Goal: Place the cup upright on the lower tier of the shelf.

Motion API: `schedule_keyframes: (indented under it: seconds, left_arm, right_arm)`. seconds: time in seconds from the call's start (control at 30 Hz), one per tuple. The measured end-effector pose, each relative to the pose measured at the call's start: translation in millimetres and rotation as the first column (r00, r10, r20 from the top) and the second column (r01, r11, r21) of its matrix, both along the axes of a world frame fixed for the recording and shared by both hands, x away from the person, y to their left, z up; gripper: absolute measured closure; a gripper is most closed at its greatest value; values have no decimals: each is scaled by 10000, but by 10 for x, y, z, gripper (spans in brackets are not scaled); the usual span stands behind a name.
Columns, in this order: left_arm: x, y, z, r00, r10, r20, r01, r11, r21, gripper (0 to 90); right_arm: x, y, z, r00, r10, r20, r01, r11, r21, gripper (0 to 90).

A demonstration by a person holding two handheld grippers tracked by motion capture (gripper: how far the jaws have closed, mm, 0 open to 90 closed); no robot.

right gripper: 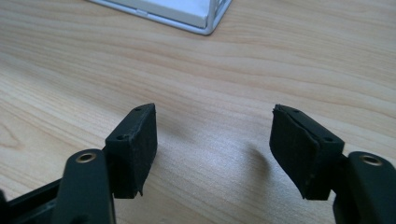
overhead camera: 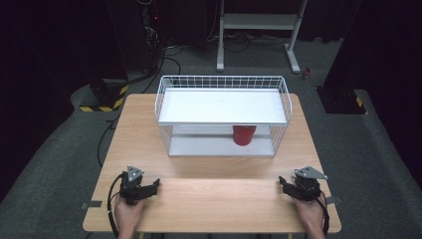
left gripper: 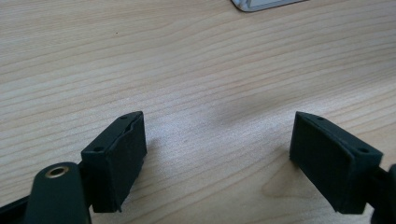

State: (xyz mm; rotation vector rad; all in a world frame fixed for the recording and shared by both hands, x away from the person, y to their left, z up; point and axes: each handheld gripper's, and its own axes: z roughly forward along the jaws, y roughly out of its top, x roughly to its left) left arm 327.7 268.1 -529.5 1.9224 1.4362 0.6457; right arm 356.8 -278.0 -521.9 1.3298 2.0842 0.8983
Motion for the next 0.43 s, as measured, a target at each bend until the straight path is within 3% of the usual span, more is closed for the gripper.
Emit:
schedule_keyframes:
  seconds: [0.07,0.1,0.43]
  left_arm:
    - [0,1,1,10000,-18,-8,18,10000,11,188]
    - [0,2,1,10000,-26,-5,26,10000,32,187]
    - [0,2,1,10000,-21,-6,21,10000,23,187]
  right_arm:
    - [29,10,-10,9993,122,-356,-124,9999,-37,296]
    - [42,6,-11,9984,118,-551,-107,9997,205,293]
    - [50,1,-12,9980,159,-615,-142,9995,280,281]
